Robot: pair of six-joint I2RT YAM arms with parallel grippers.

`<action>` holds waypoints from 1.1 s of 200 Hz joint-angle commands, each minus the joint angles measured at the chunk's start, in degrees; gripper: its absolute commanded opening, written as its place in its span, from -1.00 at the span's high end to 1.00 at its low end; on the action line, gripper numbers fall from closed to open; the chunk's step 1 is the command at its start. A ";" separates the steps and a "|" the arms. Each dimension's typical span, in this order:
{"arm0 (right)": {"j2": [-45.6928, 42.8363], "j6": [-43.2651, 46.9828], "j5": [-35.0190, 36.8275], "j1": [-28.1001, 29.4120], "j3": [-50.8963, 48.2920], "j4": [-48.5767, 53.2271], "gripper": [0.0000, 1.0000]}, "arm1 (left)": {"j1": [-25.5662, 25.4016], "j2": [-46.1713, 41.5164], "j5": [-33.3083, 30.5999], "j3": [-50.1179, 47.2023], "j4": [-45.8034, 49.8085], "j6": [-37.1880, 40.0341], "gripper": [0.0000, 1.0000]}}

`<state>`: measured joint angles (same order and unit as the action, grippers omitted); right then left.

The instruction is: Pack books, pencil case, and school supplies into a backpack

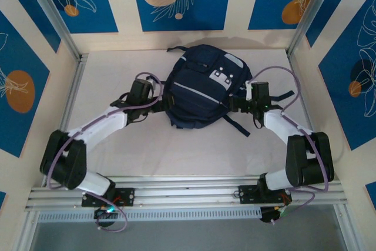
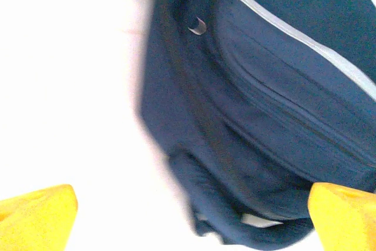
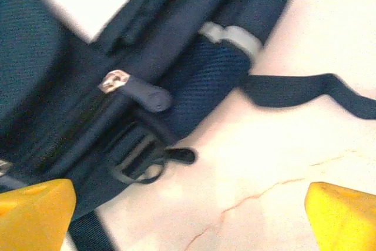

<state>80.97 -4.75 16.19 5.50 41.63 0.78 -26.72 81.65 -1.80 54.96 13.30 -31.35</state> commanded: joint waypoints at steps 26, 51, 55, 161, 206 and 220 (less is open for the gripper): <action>3.16 -2.59 6.11 -0.97 -9.91 -30.84 -0.94 | 3.45 -11.59 -29.24 -12.44 -1.10 20.40 -1.00; 4.92 -3.20 5.73 -1.88 -15.32 -42.90 -1.00 | 7.87 -15.71 -30.88 -20.19 -9.40 24.43 -1.00; 4.16 -3.41 5.57 -1.87 -15.36 -41.54 -0.99 | 8.60 -16.15 -31.36 -21.15 -10.67 24.77 -1.00; 6.15 -3.41 2.12 -3.08 -19.26 -49.66 -0.99 | 20.01 -6.81 -17.36 -44.39 -72.75 32.03 -1.00; 6.31 -3.33 2.10 -3.06 -19.28 -49.73 -0.99 | 21.05 8.87 -7.71 -43.00 -86.76 33.47 -0.99; 6.31 -3.33 2.04 -3.08 -19.21 -49.80 -0.98 | 21.27 7.90 -6.67 -42.02 -82.97 33.60 -1.00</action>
<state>87.13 -8.19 17.21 2.24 22.37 -46.28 -6.37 90.94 -13.87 11.84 -63.07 0.95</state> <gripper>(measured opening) 0.993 0.998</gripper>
